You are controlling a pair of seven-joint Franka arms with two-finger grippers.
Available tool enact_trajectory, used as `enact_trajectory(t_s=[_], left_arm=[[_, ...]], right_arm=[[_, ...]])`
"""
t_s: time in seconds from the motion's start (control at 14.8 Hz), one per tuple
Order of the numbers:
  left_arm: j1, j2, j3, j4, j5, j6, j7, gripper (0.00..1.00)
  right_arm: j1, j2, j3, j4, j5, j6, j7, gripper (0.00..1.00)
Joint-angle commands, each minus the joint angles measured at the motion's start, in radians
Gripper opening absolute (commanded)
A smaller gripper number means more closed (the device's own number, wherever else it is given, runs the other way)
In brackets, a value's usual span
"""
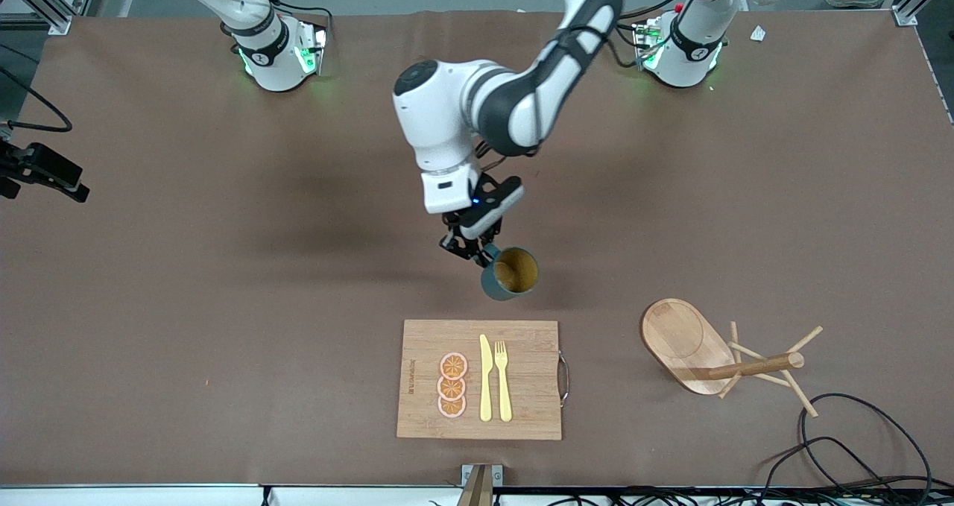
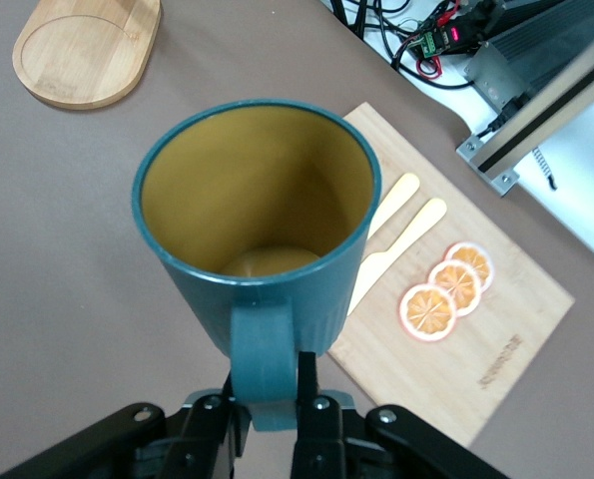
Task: Pass cup and hang on rack
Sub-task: 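Lift the mug by its handle with the left gripper toward the rack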
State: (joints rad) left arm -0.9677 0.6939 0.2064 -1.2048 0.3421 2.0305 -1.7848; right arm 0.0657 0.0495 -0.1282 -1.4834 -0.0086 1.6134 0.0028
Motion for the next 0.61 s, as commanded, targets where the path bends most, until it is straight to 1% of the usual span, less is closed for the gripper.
enact_trajectory(t_s=[0.0,0.2,0.41,0.54], left_arm=[[0.095,-0.117,-0.010,-0.028,-0.147,-0.012,0.122,0.00],[0.199,-0.189,-0.010,-0.029,-0.314,-0.015,0.250,0.00],[0.277,-0.234,-0.013,-0.030,-0.477,-0.029,0.285,0.00],[0.311,-0.249,-0.013,-0.029,-0.581,-0.030,0.326,0.00]], right_arm=[[-0.006,-0.027,0.007,-0.017,-0.019,-0.009,-0.007,1.00],[-0.006,-0.028,0.007,-0.017,-0.019,-0.009,-0.007,1.00],[-0.007,-0.028,0.007,-0.015,-0.021,-0.010,-0.007,1.00],[-0.007,-0.028,0.007,-0.015,-0.021,-0.010,-0.007,1.00]])
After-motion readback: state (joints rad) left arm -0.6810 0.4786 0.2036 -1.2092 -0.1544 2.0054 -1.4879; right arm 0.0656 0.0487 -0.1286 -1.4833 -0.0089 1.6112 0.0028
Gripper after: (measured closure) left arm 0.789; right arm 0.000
